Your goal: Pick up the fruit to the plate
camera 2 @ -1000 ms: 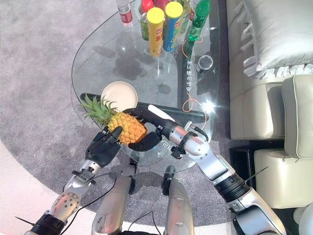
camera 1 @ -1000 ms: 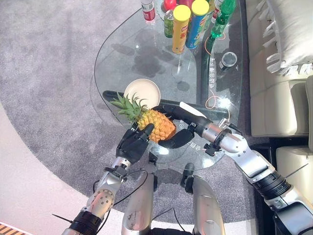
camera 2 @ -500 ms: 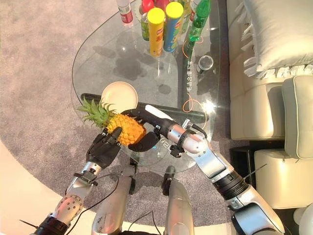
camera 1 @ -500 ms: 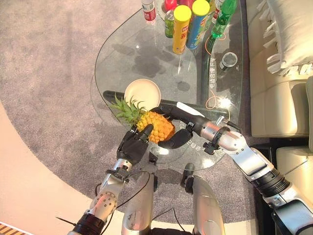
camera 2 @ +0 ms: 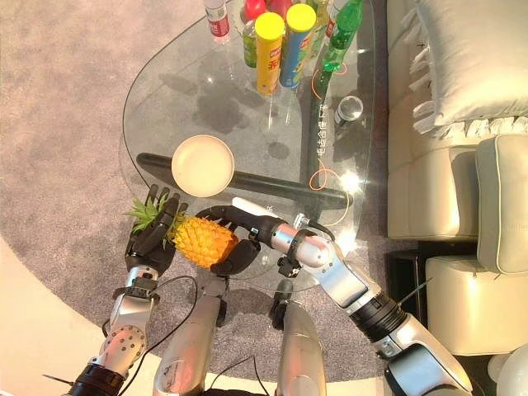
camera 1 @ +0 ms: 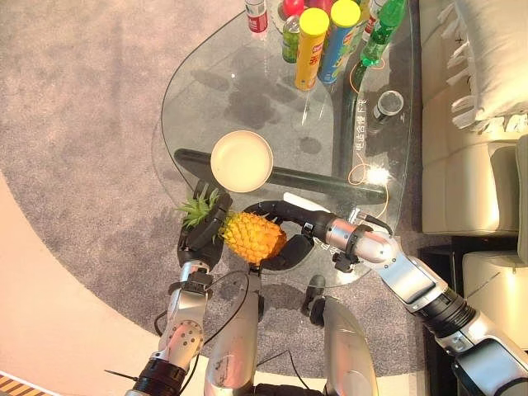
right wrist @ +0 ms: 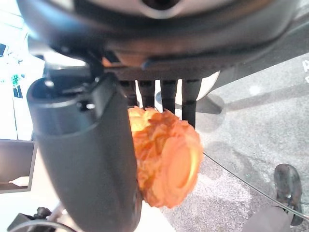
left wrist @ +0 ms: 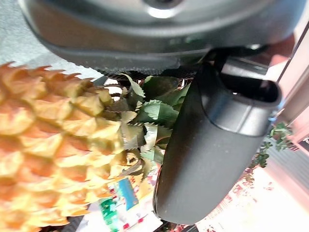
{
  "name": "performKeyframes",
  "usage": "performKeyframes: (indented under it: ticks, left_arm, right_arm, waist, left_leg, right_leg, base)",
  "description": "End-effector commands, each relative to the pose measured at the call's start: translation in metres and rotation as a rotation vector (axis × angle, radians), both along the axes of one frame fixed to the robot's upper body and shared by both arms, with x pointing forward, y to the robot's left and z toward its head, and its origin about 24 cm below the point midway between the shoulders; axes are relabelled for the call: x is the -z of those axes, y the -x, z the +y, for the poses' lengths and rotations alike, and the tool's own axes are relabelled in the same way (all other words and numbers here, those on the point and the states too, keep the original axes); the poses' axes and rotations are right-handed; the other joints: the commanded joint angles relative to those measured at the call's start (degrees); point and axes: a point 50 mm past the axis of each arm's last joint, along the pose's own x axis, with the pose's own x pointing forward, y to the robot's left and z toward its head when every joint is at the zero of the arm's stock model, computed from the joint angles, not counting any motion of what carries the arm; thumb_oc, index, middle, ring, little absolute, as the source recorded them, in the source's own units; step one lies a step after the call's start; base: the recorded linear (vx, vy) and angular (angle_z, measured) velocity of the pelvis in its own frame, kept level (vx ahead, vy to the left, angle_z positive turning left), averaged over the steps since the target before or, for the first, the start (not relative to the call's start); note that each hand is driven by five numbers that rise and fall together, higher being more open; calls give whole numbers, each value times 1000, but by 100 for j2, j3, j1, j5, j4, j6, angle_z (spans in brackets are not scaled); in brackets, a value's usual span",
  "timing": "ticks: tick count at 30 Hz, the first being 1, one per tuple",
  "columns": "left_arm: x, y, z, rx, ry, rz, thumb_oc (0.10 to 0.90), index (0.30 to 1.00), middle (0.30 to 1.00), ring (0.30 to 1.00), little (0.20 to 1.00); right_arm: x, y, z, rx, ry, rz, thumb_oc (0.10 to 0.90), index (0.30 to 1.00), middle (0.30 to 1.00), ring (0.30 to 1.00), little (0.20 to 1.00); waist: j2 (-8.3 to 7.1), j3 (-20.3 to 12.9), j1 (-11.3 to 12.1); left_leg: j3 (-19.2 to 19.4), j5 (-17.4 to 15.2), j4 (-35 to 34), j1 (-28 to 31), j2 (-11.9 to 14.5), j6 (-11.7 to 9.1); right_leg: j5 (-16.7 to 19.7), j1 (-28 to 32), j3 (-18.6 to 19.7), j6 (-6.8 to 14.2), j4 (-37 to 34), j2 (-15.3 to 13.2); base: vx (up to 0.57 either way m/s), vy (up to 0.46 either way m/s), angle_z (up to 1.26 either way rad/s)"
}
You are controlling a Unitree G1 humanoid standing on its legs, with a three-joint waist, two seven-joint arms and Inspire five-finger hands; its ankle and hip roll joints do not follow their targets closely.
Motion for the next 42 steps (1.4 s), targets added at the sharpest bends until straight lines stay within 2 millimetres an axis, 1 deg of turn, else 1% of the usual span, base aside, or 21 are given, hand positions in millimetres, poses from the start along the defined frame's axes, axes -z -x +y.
performKeyframes:
  ticks: [1,7,11,15,17,22,25,30,31,32,42]
  left_arm:
    - [-86,-13,7,-30,-34,-403,800,900,900,900,900]
    - [-79,-15,-7,112,-20,-383,800,900,900,900,900]
    - [-72,-13,-27,265,-63,-353,800,900,900,900,900]
    - [-60,-8,-49,448,-77,-294,800,900,900,900,900]
    - [-53,-5,-58,516,-72,-273,800,900,900,900,900]
    - [-46,-1,-64,556,-47,-257,800,900,900,900,900]
    - [-43,0,-65,563,-35,-256,800,900,900,900,900]
    - [-44,3,-64,557,-6,-285,800,900,900,900,900]
    - [-44,3,-63,552,3,-293,273,448,448,448,373]
    - [-45,4,-64,548,14,-303,100,300,300,300,200]
    - [-51,2,-60,510,68,-351,100,300,300,300,200]
  right_arm:
    - [-20,31,42,-306,-33,-67,100,300,300,300,200]
    - [-21,31,44,-306,-49,-78,100,300,300,300,200]
    - [-28,33,44,-309,-86,-111,100,300,300,300,200]
    - [-37,33,42,-284,-143,-184,100,300,300,300,200]
    - [-42,33,40,-266,-169,-223,100,300,300,300,200]
    - [-45,34,36,-250,-191,-262,100,300,300,300,200]
    - [-45,34,34,-238,-190,-272,100,300,300,300,200]
    - [-42,35,30,-222,-184,-270,100,300,300,300,200]
    - [-42,35,30,-220,-183,-269,100,300,300,300,200]
    - [-42,35,30,-219,-183,-268,100,300,300,300,200]
    - [-40,34,30,-209,-183,-261,100,300,300,300,200]
  waist:
    - [-395,-106,33]
    - [-380,-106,21]
    - [-343,-106,-12]
    - [-283,-106,-78]
    - [-239,-106,-119]
    - [-187,-106,-188]
    - [-159,-106,-215]
    - [-122,-106,-240]
    - [-119,-106,-242]
    - [-115,-106,-241]
    - [-137,-106,-242]
  left_leg:
    - [35,-959,963,74,-405,314]
    - [-4,-952,955,69,-408,320]
    - [-15,-945,927,51,-431,340]
    - [2,-954,940,14,-453,368]
    - [34,-959,935,16,-462,384]
    - [103,-970,934,19,-451,390]
    - [134,-976,951,-9,-447,396]
    - [174,-977,940,-12,-446,399]
    - [182,-978,942,-13,-443,398]
    - [184,-983,945,-19,-448,400]
    - [216,-994,970,-66,-450,410]
  right_leg:
    - [1186,489,39,127,-1501,214]
    - [1201,469,59,133,-1492,215]
    - [1224,444,87,150,-1517,208]
    - [1253,378,132,164,-1510,204]
    - [1264,361,166,173,-1517,203]
    - [1270,342,210,182,-1530,191]
    - [1272,302,222,190,-1515,173]
    - [1279,283,216,200,-1518,145]
    - [1278,280,210,201,-1516,140]
    - [1277,266,203,201,-1508,136]
    - [1278,201,189,211,-1469,120]
  base:
    - [0,0,0]
    - [0,0,0]
    - [0,0,0]
    - [-8,40,0]
    - [-2,54,1]
    - [-2,47,-1]
    - [-9,34,-3]
    - [0,0,0]
    - [0,0,0]
    - [0,0,0]
    - [0,0,0]
